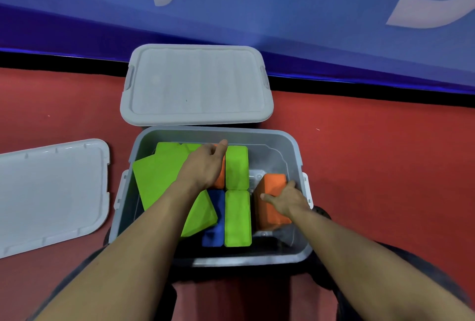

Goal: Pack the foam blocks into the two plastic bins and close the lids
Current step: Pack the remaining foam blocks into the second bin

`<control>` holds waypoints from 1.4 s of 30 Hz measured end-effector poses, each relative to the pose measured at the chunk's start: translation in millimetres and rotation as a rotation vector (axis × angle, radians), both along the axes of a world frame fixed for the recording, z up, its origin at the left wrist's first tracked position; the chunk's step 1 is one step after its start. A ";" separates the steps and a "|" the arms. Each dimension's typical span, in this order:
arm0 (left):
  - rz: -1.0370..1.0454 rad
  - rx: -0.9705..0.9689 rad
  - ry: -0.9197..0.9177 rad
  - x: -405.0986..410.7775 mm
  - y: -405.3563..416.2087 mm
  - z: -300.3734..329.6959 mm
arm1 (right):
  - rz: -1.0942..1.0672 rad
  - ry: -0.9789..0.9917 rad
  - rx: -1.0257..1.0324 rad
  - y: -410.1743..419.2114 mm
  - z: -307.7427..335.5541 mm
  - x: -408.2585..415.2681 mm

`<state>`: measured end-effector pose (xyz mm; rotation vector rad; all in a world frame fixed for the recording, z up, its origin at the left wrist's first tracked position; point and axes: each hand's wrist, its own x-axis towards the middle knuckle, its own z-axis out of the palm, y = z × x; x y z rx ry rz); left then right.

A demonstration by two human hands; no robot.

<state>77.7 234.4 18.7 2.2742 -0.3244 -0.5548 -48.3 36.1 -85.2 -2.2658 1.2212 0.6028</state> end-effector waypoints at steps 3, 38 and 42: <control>-0.015 -0.012 0.011 -2.6 -6.7 -0.9 | -0.031 0.028 0.035 -3.5 -8.1 0.1; 0.135 -0.092 0.114 5.5 -30.5 -19.4 | -0.239 -0.250 0.276 -23.8 -47.9 90.8; 0.141 -0.071 0.128 1.9 -33.1 -23.0 | -0.253 -0.261 0.266 -20.4 -59.6 92.4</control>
